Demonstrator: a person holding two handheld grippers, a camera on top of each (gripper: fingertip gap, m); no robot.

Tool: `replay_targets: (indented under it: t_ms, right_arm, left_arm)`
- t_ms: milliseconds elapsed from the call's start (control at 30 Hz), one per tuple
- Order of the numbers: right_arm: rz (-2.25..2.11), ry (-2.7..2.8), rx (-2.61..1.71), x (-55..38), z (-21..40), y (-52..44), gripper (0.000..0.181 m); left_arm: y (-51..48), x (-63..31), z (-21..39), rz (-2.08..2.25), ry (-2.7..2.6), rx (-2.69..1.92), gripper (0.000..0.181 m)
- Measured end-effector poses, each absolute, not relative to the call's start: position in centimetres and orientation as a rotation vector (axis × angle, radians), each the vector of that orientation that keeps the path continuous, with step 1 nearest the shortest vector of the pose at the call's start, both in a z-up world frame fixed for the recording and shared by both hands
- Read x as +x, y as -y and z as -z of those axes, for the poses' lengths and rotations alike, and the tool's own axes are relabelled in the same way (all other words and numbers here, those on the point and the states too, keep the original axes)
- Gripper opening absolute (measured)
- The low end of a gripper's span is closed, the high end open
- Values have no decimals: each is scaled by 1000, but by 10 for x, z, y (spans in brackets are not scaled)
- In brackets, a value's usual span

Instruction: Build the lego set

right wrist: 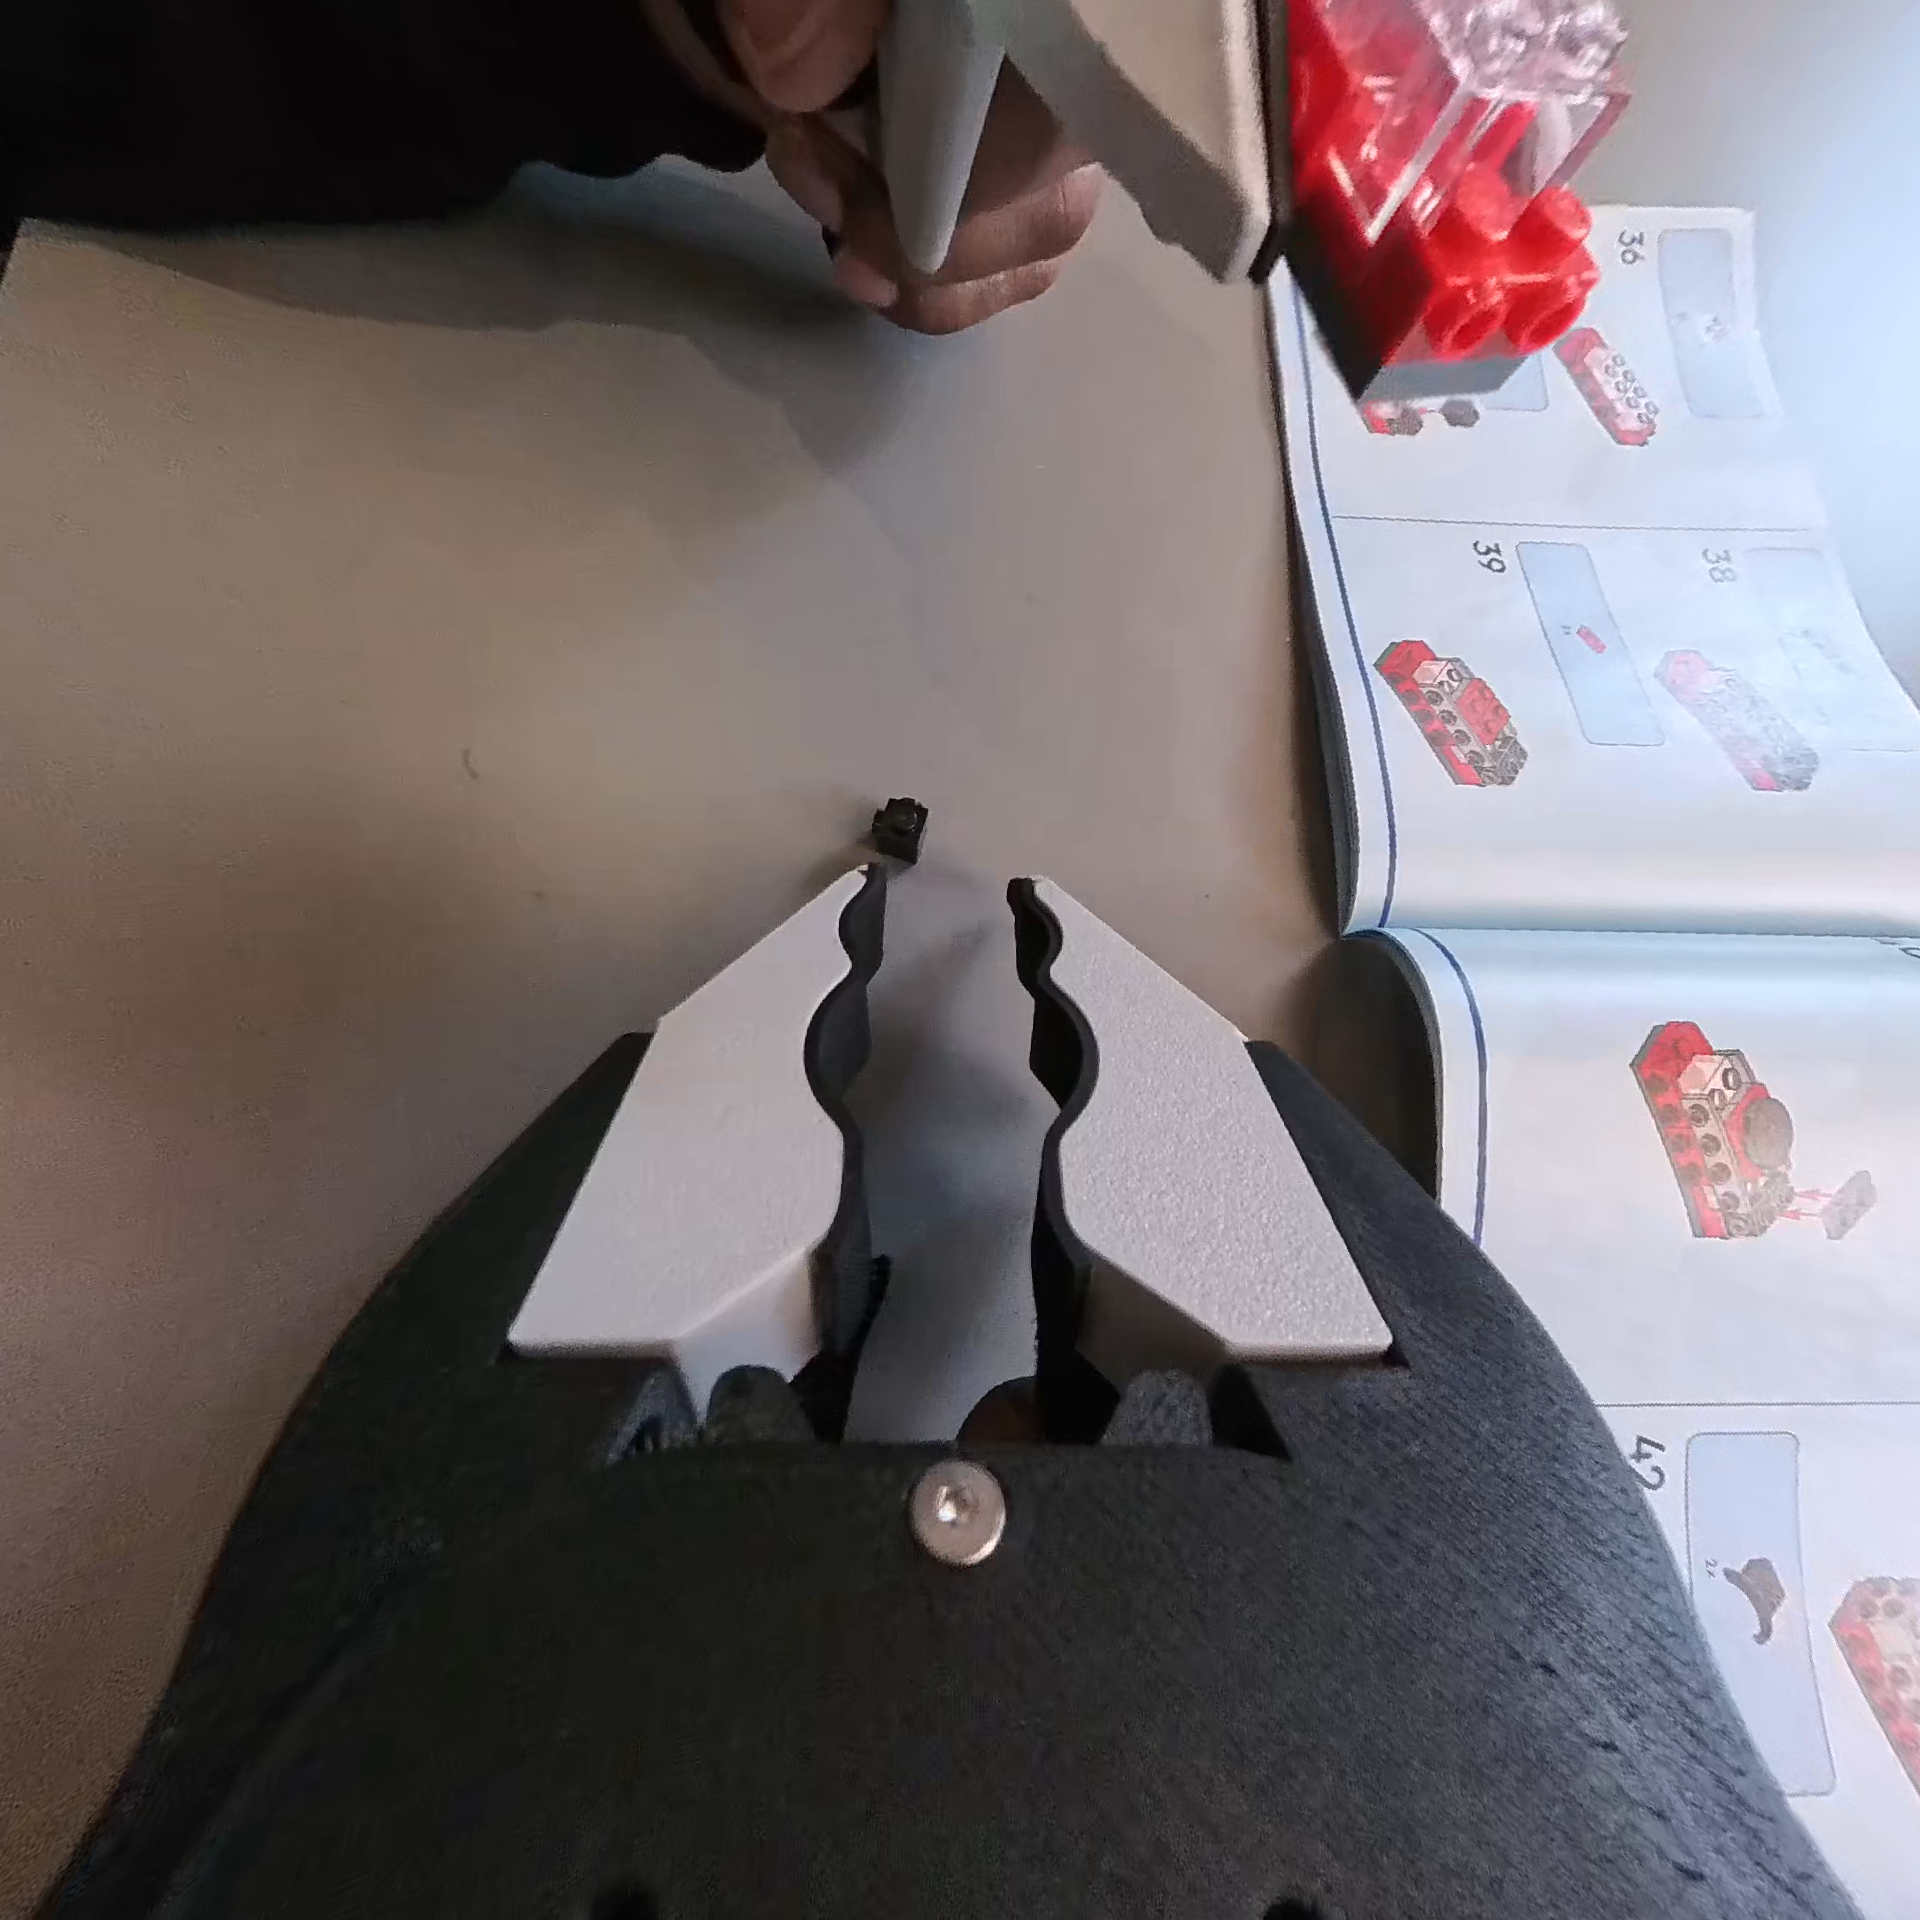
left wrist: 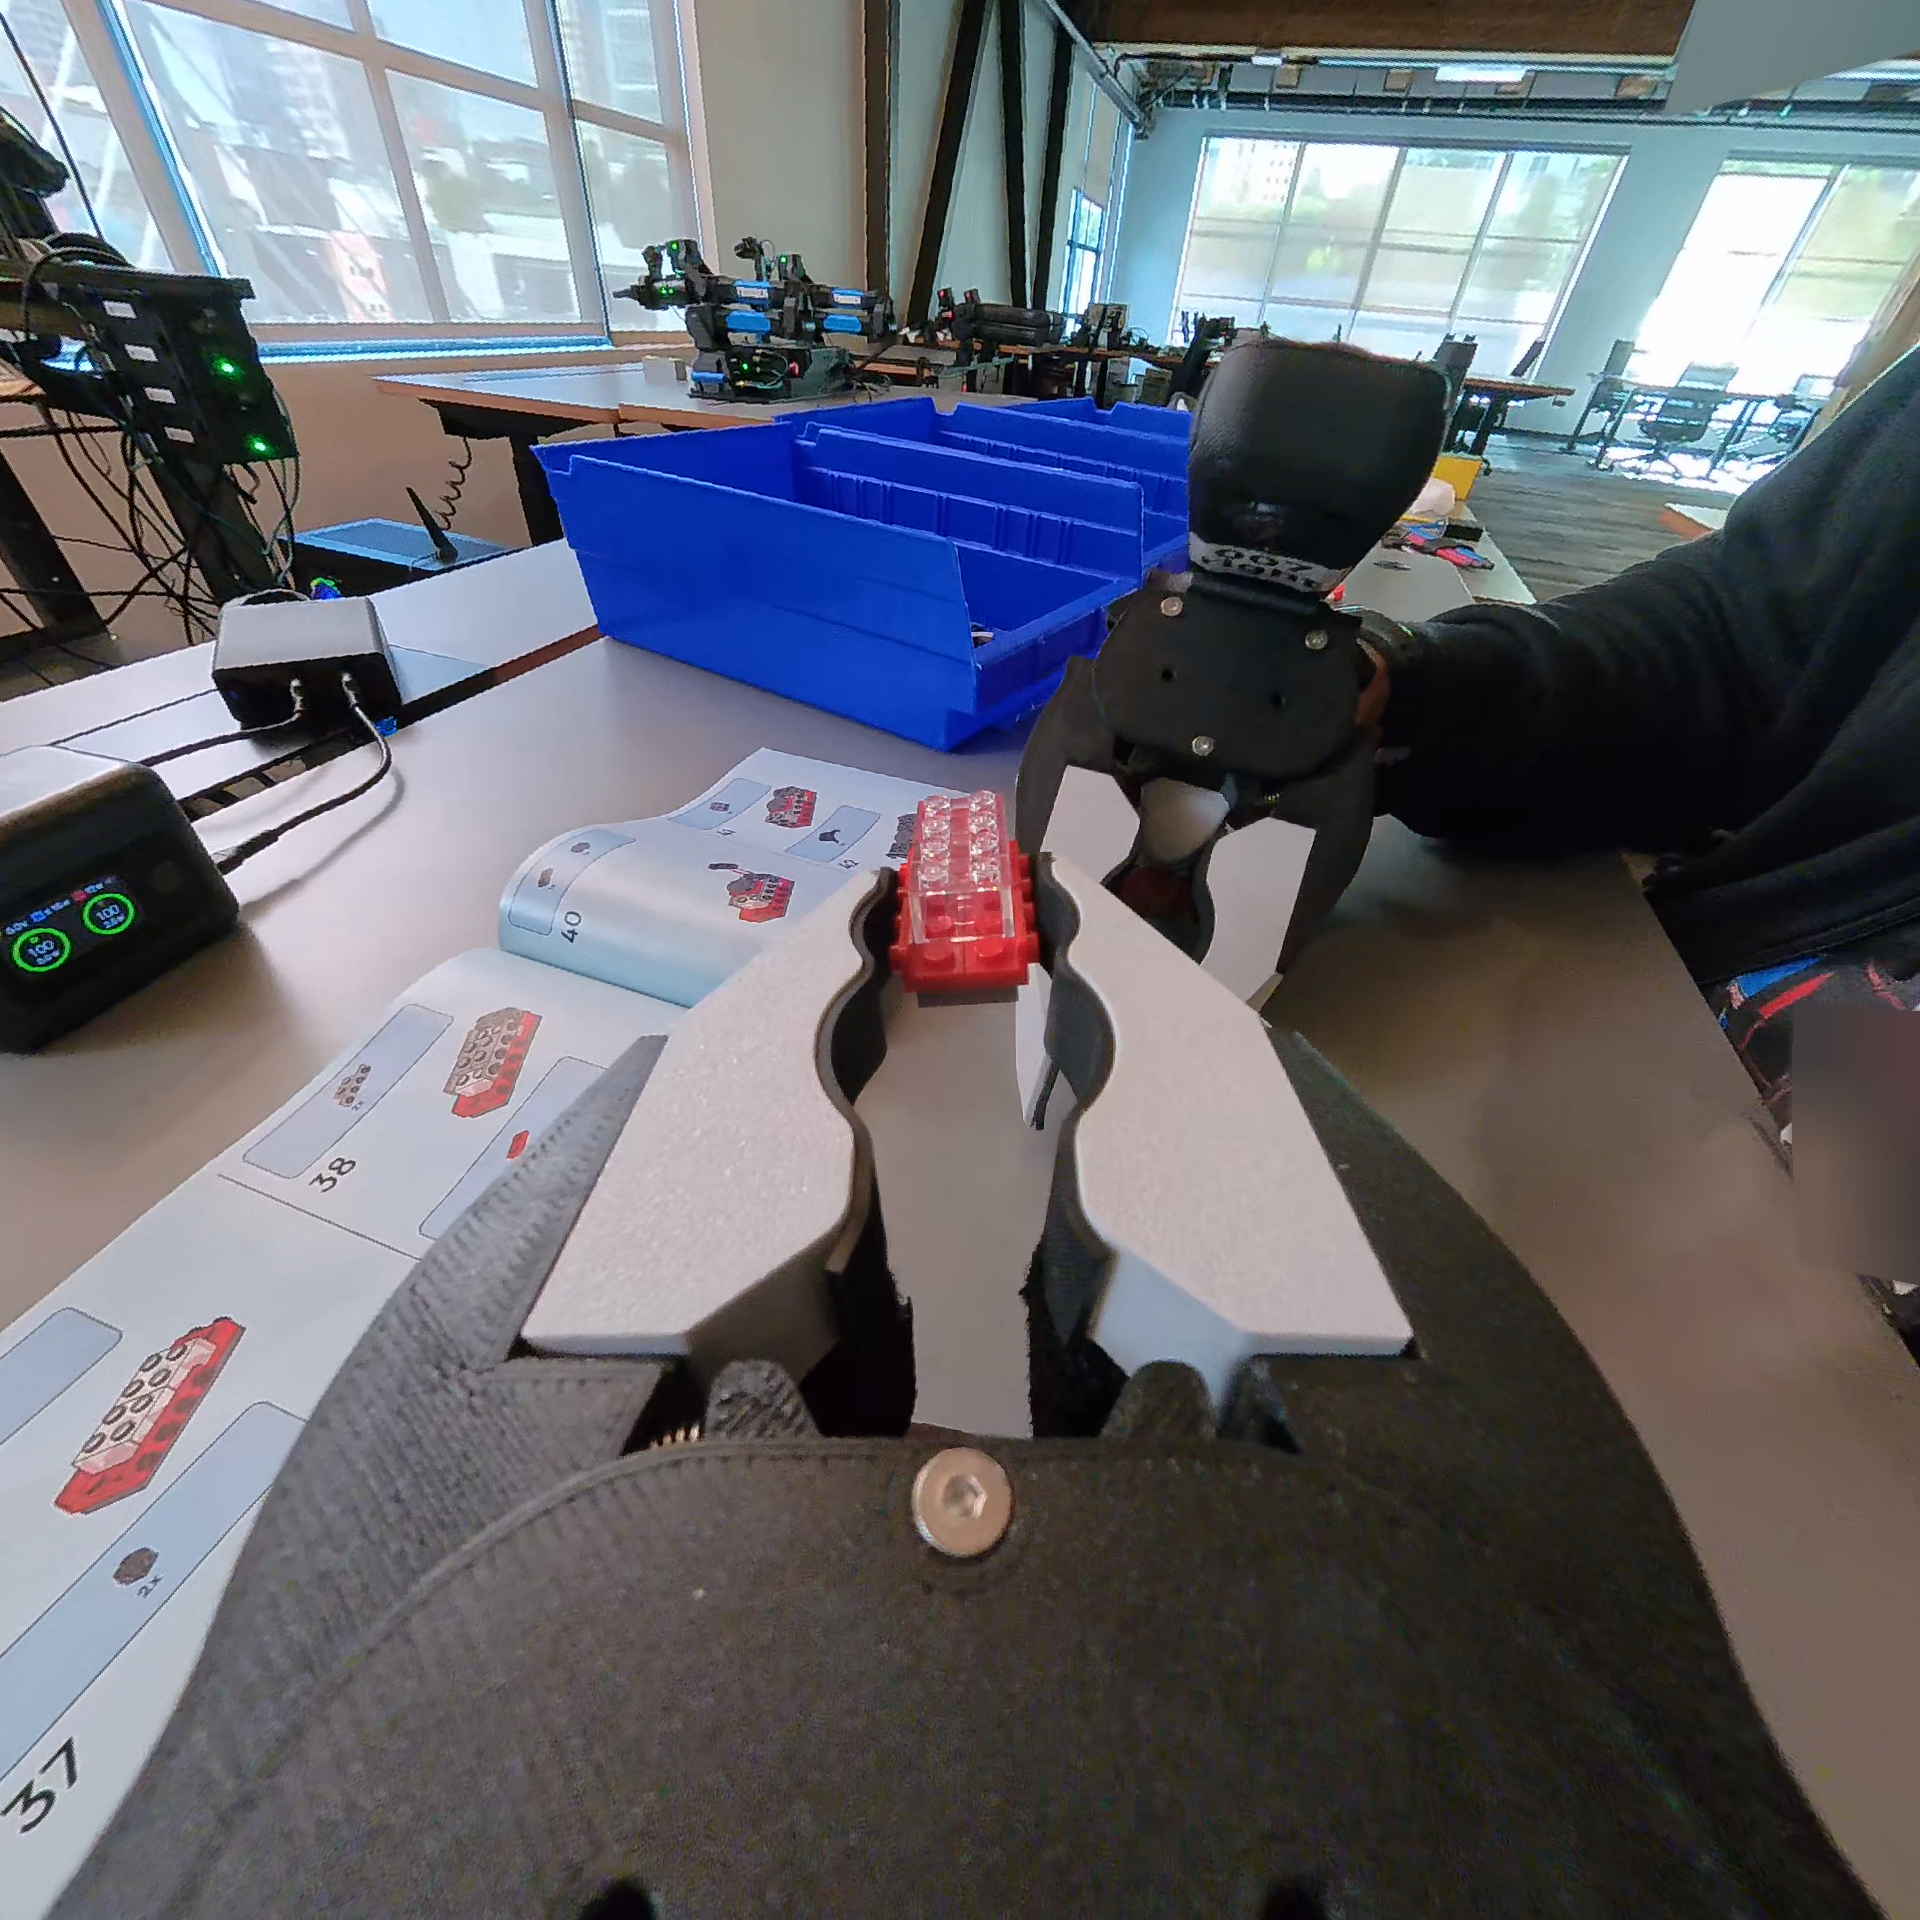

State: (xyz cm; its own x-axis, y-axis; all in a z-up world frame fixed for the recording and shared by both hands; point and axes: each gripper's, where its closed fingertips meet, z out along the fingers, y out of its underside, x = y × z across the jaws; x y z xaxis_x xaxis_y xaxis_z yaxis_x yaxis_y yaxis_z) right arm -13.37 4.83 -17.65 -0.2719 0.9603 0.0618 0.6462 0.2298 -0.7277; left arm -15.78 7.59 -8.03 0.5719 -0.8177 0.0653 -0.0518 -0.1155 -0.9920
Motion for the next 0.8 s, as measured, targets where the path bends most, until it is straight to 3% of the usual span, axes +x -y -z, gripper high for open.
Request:
replay_targets:
  t_ms: [800]
  right_arm:
    - [-729,2001,-1454,-141,180,-47,25]
  left_arm:
    - [-77,-158,82,753,-760,-1577,26]
